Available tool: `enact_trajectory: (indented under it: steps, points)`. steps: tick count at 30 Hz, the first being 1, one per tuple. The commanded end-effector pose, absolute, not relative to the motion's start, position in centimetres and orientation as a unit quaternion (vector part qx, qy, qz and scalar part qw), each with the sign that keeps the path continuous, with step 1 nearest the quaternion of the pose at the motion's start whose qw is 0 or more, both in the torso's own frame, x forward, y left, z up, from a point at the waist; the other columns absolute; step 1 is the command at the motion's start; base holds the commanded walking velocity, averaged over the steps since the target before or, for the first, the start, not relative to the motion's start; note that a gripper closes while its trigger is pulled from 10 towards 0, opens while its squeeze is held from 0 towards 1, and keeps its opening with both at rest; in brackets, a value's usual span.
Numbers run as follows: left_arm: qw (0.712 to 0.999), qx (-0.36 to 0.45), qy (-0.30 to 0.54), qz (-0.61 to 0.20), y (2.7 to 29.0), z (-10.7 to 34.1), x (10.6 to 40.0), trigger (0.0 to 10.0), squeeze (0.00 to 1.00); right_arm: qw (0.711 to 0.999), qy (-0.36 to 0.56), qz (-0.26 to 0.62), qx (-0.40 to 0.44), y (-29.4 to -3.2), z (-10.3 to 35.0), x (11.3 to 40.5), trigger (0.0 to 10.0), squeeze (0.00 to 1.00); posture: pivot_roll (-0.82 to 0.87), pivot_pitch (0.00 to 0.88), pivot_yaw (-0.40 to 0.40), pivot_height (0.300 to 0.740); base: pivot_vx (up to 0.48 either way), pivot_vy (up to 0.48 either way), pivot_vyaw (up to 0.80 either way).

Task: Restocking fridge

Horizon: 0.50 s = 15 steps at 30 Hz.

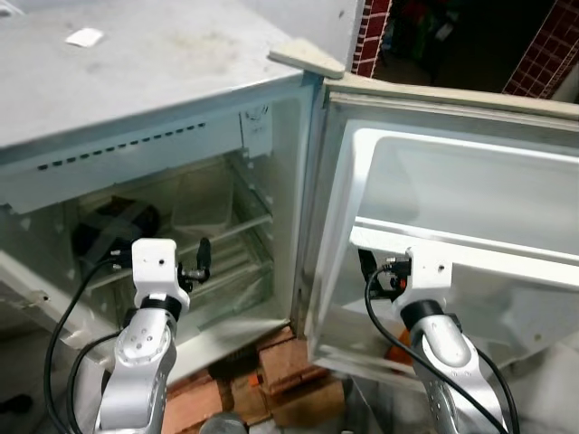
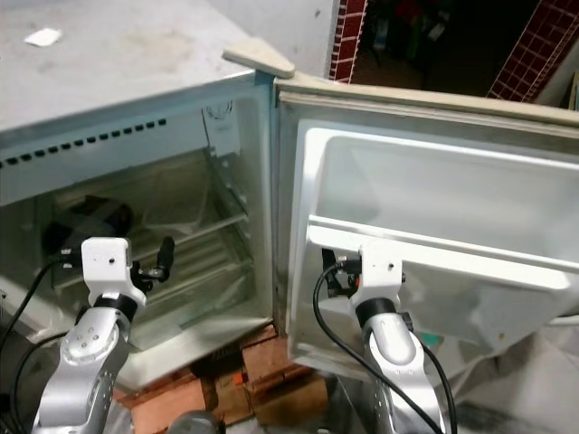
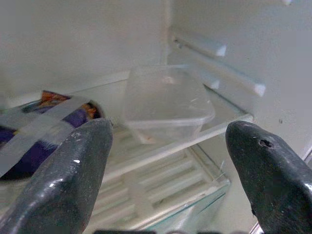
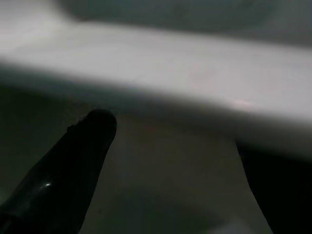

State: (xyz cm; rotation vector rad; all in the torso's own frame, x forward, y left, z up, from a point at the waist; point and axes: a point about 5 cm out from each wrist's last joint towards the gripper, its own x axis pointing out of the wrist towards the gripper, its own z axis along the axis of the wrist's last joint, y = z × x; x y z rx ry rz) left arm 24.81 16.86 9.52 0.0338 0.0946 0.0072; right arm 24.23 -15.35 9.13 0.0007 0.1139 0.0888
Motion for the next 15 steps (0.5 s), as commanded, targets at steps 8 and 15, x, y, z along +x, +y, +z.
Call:
enact_trajectory:
  steps: [8,15]
  points:
    - [0.998,0.024,0.057,0.006,16.89,9.18,24.87,10.0,0.0,0.997,0.066,0.046,-0.004,-15.42,8.82,24.34,10.0,0.0,0.06,0.0,-0.004,0.74,-0.354,0.0,0.0]
    - [0.998,0.03,0.057,0.007,16.93,9.16,24.96,10.0,0.0,0.997,0.059,0.044,-0.002,-15.39,8.99,24.47,10.0,0.0,0.06,0.0,-0.002,0.74,-0.324,0.0,0.0]
